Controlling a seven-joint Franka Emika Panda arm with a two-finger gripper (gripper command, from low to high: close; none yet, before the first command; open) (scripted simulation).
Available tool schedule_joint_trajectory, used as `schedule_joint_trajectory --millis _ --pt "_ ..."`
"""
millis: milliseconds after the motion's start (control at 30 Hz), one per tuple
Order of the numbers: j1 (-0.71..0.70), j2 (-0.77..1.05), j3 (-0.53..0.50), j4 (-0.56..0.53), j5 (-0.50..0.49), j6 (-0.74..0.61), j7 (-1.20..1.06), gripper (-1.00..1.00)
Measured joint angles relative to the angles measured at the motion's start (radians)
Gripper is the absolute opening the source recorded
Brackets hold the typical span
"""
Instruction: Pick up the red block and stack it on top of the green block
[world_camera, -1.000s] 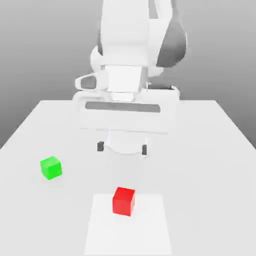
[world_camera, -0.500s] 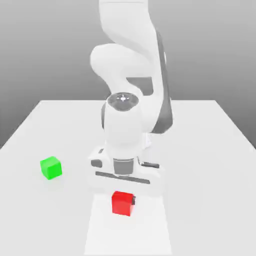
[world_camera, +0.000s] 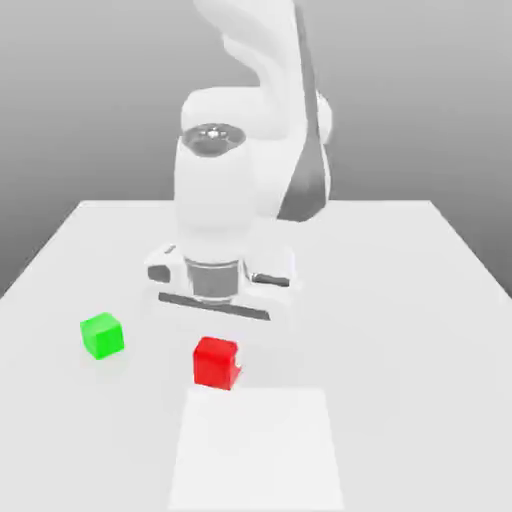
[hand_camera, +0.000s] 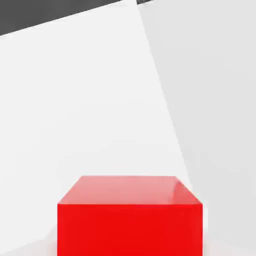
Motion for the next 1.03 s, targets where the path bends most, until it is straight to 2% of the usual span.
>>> schedule_joint_trajectory --millis 300,600,800,967,1000,1033 --pt "-0.201 -0.117 -0.178 -0.043 -0.122 -0.066 -0.182 -1.0" --pt "-0.379 -0.203 -0.36 -0.091 -0.193 -0.109 -0.395 -1.0" --pt "-0.304 -0.07 -0.433 -0.09 -0.075 0.017 -0.501 -1.0" --pt "-0.246 0.08 -0.451 -0.09 0.06 0.163 -0.592 -1.0" --pt "-0.242 0.102 -0.45 -0.09 0.078 0.185 -0.605 1.0" --pt "-0.239 0.102 -0.45 -0.09 0.078 0.185 -0.605 1.0"
